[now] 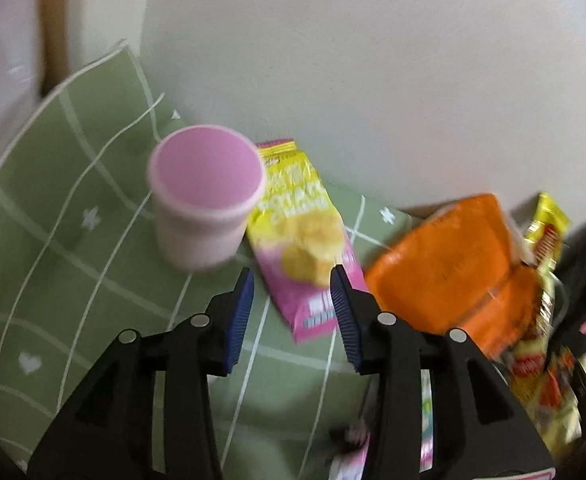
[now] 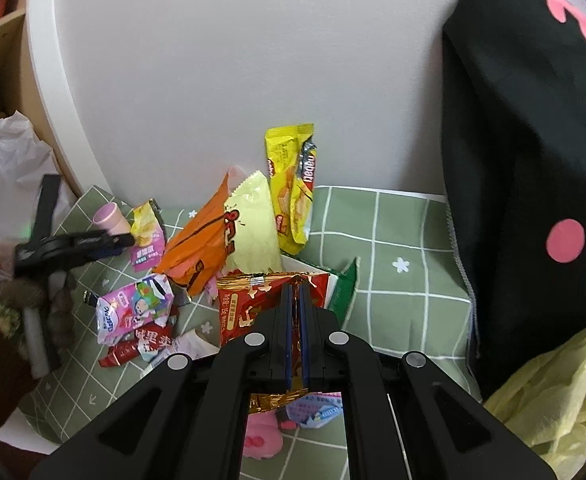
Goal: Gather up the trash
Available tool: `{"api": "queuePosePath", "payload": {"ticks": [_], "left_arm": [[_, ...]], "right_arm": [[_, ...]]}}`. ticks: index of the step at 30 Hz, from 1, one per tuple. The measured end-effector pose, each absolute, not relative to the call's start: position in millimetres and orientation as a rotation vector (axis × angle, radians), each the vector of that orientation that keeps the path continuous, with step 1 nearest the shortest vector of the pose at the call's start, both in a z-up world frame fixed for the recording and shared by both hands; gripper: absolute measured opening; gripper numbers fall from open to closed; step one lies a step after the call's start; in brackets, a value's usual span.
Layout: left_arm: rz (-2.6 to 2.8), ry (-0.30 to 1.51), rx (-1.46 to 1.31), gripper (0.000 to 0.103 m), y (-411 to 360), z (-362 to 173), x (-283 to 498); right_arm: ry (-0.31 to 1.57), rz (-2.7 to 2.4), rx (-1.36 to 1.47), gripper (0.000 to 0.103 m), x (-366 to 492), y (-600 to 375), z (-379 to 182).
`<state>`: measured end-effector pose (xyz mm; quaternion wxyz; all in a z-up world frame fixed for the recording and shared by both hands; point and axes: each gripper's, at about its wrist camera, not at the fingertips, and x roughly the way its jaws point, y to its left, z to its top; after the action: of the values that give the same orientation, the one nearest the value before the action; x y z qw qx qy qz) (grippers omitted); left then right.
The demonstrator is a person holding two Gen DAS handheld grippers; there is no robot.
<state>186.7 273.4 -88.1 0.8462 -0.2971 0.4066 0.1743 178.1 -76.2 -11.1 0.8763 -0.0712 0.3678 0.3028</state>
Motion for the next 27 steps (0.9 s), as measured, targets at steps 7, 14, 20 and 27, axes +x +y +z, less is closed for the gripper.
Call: {"api": "queuePosePath", "payload": {"ticks": [7,14,20,27], "left_arm": [[0.358,0.884,-0.549,0.000,259.5,-80.2,193.8],[0.195,0.824,-0.582,0.001,252.5,-57.3,153.5],[0.340,0.767,-0.736,0.046,271.7,-69.5,166.7],[0.431,0.850,-0.659,0.051,261.0,-80.7,214.6]], "right_arm": [[0.756,0.571,-0.127,0.005,174.5,-94.8,-2.1],[0.738,0.570,-0.109,0.005,166.4,-98.4,5.7],[0.746,0.596,-0.124,0.005,156.0,-95.6,1.7],[0.754,0.574,-0.135,0.005,160.8,-109.7,-0.3]]}}
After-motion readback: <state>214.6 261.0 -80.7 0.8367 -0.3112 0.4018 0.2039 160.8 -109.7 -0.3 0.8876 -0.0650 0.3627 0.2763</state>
